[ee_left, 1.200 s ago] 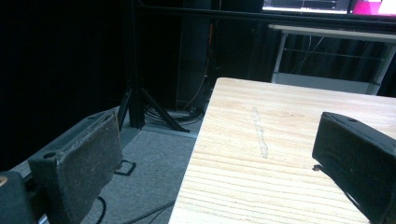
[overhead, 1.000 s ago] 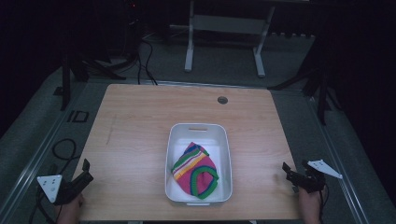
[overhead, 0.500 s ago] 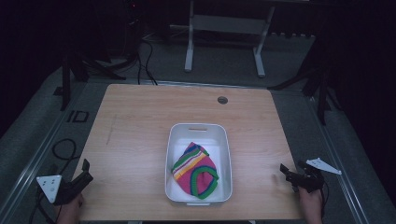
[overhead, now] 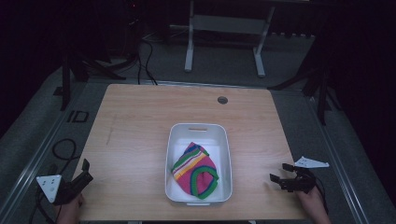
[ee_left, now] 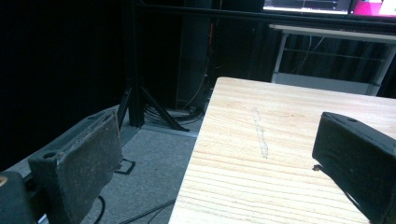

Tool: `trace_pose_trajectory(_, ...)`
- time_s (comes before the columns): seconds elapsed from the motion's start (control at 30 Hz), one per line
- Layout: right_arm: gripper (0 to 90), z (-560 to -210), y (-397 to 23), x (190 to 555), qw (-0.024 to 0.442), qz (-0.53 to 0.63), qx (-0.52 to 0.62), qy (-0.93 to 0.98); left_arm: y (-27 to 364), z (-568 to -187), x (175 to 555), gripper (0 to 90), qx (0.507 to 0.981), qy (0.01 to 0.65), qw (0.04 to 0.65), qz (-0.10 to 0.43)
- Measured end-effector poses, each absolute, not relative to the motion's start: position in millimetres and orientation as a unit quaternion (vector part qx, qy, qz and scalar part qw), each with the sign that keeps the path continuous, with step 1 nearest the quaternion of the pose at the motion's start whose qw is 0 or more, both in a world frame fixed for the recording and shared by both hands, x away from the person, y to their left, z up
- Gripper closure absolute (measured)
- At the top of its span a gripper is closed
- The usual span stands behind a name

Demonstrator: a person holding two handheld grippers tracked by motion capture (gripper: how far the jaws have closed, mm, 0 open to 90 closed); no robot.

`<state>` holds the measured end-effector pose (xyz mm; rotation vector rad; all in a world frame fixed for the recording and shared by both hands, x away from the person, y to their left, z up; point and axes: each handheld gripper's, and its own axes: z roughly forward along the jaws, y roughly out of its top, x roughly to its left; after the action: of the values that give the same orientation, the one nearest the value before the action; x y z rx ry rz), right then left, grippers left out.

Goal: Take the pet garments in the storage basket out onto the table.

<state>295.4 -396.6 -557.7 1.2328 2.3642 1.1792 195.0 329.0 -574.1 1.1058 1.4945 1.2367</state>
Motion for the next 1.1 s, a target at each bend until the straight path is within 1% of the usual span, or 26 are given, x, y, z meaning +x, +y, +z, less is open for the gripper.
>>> trace_pose_trajectory(0.07,13.7,-557.1,-393.5,296.2,0.098,0.403,0.404,0.815,329.1,-574.1,195.0,1.9,0.445,0.602,0.439,0.497)
trace_pose_trajectory(0.33,14.6,-551.0,-379.0,296.8,0.067,0.409,0.340,0.844,329.0,-574.1,195.0,1.9,0.446,0.601,0.439,0.497)
trace_pose_trajectory(0.47,14.6,-544.9,-369.2,297.0,0.049,0.413,0.310,0.855,329.4,-574.1,195.0,1.9,0.446,0.601,0.439,0.497)
trace_pose_trajectory(0.5,14.6,-538.0,-362.7,295.5,0.038,0.431,0.289,0.854,329.4,-574.1,194.9,1.9,0.446,0.601,0.440,0.497)
trace_pose_trajectory(0.6,14.6,-531.2,-356.2,293.8,0.036,0.436,0.267,0.859,329.2,-574.1,194.9,1.9,0.446,0.601,0.440,0.497)
trace_pose_trajectory(0.77,14.6,-510.2,-335.3,292.4,0.032,0.433,0.219,0.874,329.3,-574.1,194.8,1.9,0.446,0.601,0.440,0.497)
trace_pose_trajectory(1.1,13.8,-480.5,-307.4,294.7,0.021,0.421,0.189,0.887,329.3,-574.2,194.7,1.8,0.446,0.600,0.442,0.496)
